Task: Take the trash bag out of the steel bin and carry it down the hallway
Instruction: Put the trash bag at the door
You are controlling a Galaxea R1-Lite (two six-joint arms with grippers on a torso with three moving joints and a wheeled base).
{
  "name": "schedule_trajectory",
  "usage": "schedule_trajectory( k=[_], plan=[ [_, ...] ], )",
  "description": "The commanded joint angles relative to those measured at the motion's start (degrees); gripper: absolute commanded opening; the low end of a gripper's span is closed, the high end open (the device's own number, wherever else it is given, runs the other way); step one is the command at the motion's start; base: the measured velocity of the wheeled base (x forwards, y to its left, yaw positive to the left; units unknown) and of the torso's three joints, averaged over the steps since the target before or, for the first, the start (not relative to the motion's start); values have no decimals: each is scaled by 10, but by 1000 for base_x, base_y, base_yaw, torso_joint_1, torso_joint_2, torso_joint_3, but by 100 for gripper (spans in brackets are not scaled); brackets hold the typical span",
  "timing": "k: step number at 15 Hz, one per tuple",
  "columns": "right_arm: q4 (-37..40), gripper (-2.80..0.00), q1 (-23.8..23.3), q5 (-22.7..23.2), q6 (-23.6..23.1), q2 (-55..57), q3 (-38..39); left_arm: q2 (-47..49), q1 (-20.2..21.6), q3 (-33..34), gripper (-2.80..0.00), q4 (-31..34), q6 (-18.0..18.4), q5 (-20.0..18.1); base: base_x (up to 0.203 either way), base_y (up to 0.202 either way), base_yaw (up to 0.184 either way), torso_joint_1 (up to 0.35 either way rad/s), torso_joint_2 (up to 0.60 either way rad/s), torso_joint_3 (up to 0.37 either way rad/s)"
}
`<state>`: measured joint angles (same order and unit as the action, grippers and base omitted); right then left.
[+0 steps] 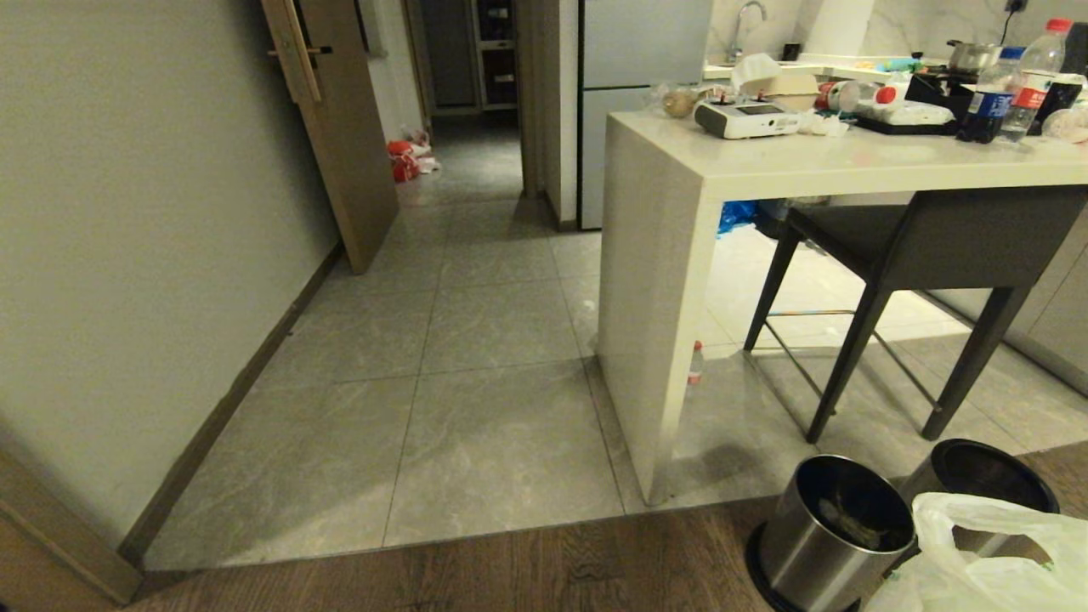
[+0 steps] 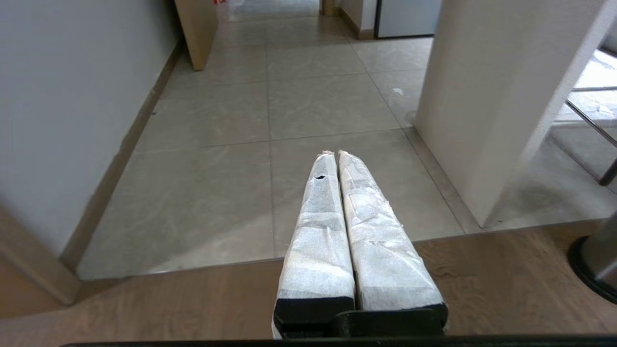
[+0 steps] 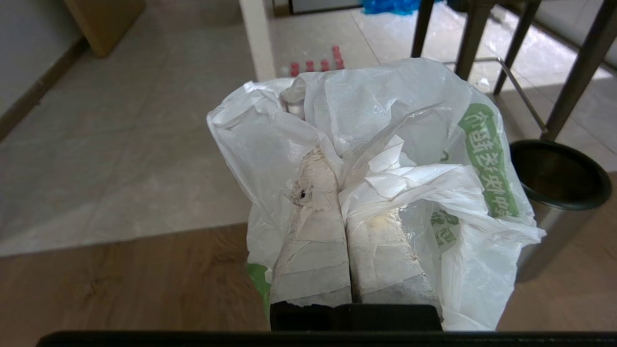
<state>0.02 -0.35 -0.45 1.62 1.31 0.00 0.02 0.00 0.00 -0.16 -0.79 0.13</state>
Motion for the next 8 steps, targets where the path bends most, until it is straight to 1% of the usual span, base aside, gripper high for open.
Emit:
schedule_trajectory(
  k=[1, 3, 4, 8],
  plan=[
    [0, -280, 0, 0, 0, -13, 0, 1, 0, 0, -280, 0, 0, 0, 0, 193, -3, 2, 7, 2],
    [0, -280, 0, 0, 0, -13, 0, 1, 0, 0, -280, 0, 0, 0, 0, 192, 1, 6, 5, 5],
    [3, -280, 0, 2, -14, -13, 0, 1, 1, 1, -280, 0, 0, 0, 0, 191, 0, 2, 5, 5],
    [2, -280, 0, 0, -17, -13, 0, 1, 0, 0, -280, -1, 8, 0, 0, 180, 0, 1, 1, 4]
  ],
)
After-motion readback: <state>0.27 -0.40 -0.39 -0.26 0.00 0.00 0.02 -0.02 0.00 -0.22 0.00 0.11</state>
